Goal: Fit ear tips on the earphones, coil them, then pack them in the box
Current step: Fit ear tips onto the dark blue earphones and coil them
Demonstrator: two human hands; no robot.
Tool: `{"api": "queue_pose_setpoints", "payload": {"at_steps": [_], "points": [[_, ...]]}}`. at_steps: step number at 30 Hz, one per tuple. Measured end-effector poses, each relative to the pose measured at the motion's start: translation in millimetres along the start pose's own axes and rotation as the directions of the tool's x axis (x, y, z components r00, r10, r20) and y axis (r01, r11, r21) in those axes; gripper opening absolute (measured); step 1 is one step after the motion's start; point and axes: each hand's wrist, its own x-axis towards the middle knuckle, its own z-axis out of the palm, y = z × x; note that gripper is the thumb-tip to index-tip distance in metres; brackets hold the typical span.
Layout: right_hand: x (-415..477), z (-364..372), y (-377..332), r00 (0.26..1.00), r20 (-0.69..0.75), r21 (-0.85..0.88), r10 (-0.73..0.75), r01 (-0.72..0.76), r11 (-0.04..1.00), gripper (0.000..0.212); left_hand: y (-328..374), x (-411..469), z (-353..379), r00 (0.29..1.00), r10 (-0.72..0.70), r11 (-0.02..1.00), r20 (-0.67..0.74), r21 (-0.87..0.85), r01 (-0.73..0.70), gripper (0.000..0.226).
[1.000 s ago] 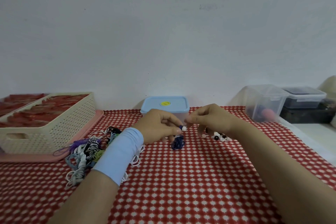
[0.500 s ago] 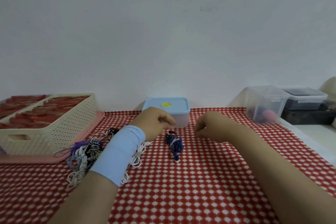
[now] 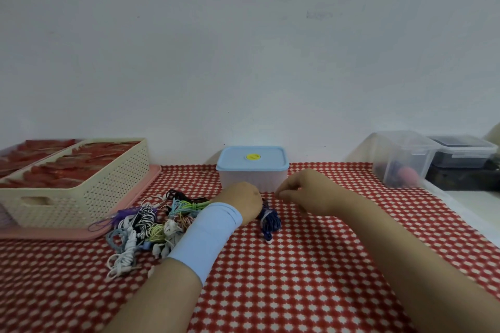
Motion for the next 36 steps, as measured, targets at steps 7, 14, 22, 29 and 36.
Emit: {"api": "queue_pose_setpoints", "payload": {"at_steps": [7, 14, 22, 29, 36], "points": [[0.1, -0.3, 6.3, 0.998, -0.017, 0.005, 0.055, -0.055, 0.998, 0.017, 13.8, 13.8, 10.8, 0.986, -0.158, 0.978, -0.053, 0.131, 0.164, 0.042], [-1.6, -9.4, 8.5, 0.996, -0.068, 0.123, 0.054, -0.046, 0.991, 0.014, 2.5, 21.1, 2.5, 0.994, -0.104, 0.992, 0.029, -0.067, 0.105, 0.016], [-3.0, -9.3, 8.2, 0.997, -0.052, 0.209, 0.059, -0.047, 0.977, 0.008, -3.9, -1.0, -0.9, 0.990, 0.136, 0.973, 0.050, -0.192, -0.124, 0.034], [-4.0, -7.1, 9.1, 0.997, -0.011, 0.237, 0.082, -0.077, 0.968, 0.006, -4.3, -1.1, 2.9, 0.974, 0.224, 0.965, 0.042, -0.148, -0.216, 0.012], [-6.9, -13.3, 8.3, 0.994, -0.007, 0.342, 0.113, -0.104, 0.934, 0.007, -11.4, -1.4, 5.3, 0.977, 0.187, 0.928, -0.100, -0.310, -0.209, 0.010]]}}
